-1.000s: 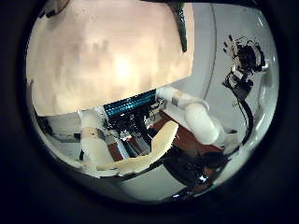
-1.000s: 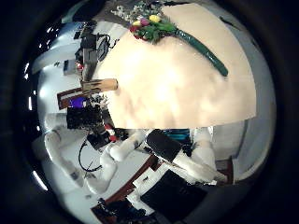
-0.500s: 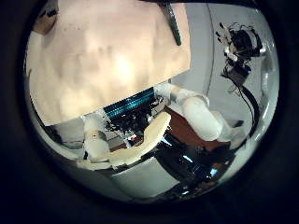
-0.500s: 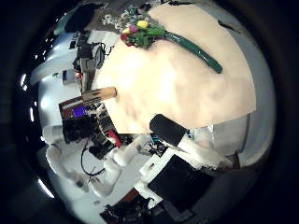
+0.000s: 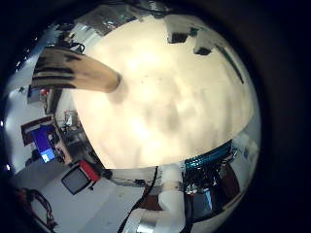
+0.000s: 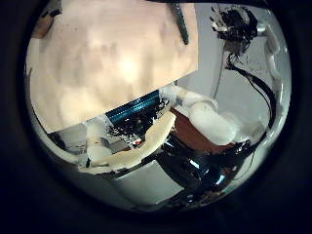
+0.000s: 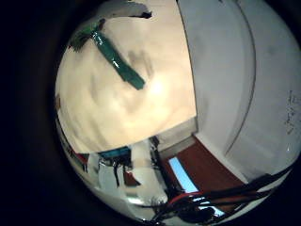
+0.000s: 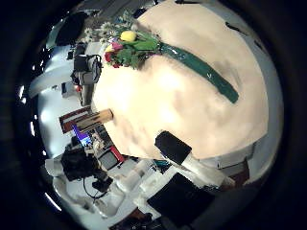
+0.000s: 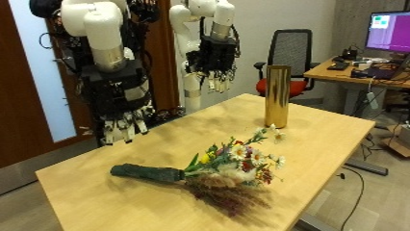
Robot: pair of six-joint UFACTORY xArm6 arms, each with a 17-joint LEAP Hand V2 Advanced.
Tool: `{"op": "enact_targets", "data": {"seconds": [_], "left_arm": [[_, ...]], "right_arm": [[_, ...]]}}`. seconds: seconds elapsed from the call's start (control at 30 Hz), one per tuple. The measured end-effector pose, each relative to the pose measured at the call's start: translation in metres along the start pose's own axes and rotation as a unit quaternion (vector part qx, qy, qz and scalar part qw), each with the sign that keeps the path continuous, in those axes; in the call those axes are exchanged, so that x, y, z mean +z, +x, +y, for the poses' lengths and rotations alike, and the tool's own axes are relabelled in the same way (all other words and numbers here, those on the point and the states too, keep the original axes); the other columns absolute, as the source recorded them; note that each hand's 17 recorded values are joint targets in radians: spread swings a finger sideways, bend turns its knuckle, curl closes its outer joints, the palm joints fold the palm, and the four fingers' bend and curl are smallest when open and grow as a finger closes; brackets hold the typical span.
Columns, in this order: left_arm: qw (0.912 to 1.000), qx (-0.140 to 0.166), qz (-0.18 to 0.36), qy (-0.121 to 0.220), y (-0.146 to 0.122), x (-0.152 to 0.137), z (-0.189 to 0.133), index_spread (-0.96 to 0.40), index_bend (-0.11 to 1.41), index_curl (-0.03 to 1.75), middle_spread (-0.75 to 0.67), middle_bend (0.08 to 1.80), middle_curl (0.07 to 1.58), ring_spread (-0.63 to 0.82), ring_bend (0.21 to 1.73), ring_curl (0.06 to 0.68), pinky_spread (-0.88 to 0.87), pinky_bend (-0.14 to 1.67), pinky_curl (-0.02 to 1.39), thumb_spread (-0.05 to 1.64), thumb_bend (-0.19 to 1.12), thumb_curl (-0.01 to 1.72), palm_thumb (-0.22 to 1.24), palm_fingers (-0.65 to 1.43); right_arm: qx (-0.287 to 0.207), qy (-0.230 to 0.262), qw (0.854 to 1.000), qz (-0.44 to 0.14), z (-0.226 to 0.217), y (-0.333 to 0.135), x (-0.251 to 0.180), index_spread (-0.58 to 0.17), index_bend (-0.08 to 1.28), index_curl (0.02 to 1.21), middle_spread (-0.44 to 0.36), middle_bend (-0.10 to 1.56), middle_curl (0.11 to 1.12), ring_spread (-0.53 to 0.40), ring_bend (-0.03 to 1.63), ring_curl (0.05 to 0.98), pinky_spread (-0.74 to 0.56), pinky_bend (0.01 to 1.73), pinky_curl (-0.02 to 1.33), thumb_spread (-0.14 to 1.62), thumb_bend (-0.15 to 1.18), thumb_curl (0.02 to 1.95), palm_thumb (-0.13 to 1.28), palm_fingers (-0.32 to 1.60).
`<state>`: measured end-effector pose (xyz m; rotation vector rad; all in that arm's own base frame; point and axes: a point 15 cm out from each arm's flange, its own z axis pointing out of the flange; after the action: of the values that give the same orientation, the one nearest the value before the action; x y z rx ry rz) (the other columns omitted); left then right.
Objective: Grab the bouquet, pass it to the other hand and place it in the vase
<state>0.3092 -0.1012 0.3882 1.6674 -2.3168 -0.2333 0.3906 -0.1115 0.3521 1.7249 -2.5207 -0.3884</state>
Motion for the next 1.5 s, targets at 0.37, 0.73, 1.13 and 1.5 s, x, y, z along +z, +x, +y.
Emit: {"op": "enact_targets", "data": {"seconds": [0.37,0.73,1.13,1.5], "left_arm": [[0.9999,0.011,0.007,-0.009,0.006,0.005,-0.010,-0.08,0.17,0.35,0.03,0.23,0.41,0.14,0.61,0.128,0.18,0.31,0.28,0.97,-0.03,0.29,0.23,0.36],[0.9998,0.009,0.007,-0.016,0.004,0.009,-0.014,-0.08,0.17,0.36,0.04,0.23,0.41,0.15,0.60,0.133,0.18,0.30,0.29,0.98,-0.03,0.29,0.24,0.36],[0.9997,0.006,0.008,-0.024,0.003,0.014,-0.012,-0.08,0.18,0.36,0.05,0.22,0.41,0.15,0.60,0.134,0.18,0.30,0.29,0.98,-0.03,0.29,0.24,0.35],[0.9996,0.002,0.007,-0.029,0.004,0.017,-0.009,-0.08,0.17,0.36,0.06,0.21,0.41,0.16,0.59,0.131,0.18,0.30,0.30,0.98,-0.03,0.29,0.24,0.35]], "right_arm": [[0.018,0.030,0.999,0.002,-0.023,0.005,0.072,-0.154,0.17,0.28,0.125,0.31,0.35,0.119,0.72,0.175,0.30,0.72,0.16,1.02,-0.02,0.31,0.48,0.24],[0.032,-0.007,0.999,0.002,-0.024,0.015,0.115,-0.155,0.16,0.29,0.127,0.33,0.36,0.123,0.73,0.176,0.30,0.72,0.15,1.02,-0.03,0.32,0.51,0.26],[0.047,-0.009,0.999,-0.002,-0.032,0.028,0.116,-0.156,0.16,0.29,0.119,0.34,0.35,0.106,0.75,0.179,0.30,0.71,0.15,1.01,-0.02,0.32,0.52,0.26],[0.049,-0.019,0.999,-0.001,-0.042,0.030,0.124,-0.175,0.17,0.30,0.098,0.35,0.36,0.088,0.76,0.175,0.30,0.70,0.13,1.01,-0.02,0.33,0.55,0.29]]}}
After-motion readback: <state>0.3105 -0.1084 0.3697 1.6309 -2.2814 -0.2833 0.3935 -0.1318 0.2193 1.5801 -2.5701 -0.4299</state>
